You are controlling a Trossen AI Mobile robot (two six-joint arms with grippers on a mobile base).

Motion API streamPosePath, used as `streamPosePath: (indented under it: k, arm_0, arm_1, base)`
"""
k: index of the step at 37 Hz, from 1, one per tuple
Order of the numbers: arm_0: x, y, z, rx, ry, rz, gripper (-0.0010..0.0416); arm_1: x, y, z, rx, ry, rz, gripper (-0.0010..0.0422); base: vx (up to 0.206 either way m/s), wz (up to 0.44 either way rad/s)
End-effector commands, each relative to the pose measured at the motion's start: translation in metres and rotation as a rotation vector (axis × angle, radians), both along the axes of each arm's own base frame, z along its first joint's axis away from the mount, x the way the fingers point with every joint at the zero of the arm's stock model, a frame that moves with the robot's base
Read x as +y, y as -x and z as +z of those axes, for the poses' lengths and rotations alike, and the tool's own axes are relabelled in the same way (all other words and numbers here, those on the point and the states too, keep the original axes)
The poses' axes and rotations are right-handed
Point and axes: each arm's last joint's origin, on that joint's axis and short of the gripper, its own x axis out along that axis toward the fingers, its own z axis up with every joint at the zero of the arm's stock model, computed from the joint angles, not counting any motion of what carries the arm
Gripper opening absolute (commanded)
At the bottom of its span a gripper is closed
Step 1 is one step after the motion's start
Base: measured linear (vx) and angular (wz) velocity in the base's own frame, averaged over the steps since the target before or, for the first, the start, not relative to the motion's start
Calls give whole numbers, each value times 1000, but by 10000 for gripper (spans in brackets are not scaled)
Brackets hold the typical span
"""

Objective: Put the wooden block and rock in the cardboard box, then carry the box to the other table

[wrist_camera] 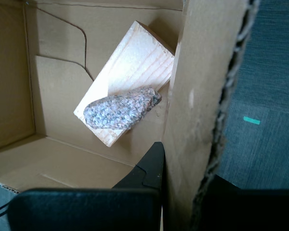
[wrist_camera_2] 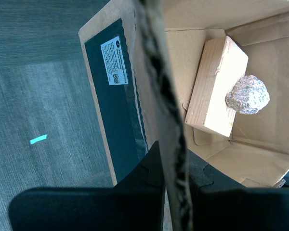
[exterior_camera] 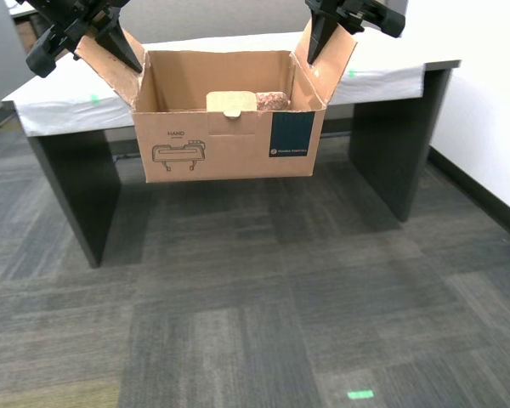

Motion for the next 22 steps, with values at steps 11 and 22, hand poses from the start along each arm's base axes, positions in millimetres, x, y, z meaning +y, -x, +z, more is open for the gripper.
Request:
streamPosePath:
  k: [11, 22]
  arm_0:
    - [0, 1, 0, 27, -1, -43, -1]
    - [-2, 0, 0, 20, 36, -99, -1]
  arm_1:
    - [0, 0, 1, -23, -12, -25, -1]
    - [-2, -5, 4, -96, 15, -55, -1]
  base:
    - [137, 163]
    - [118, 47]
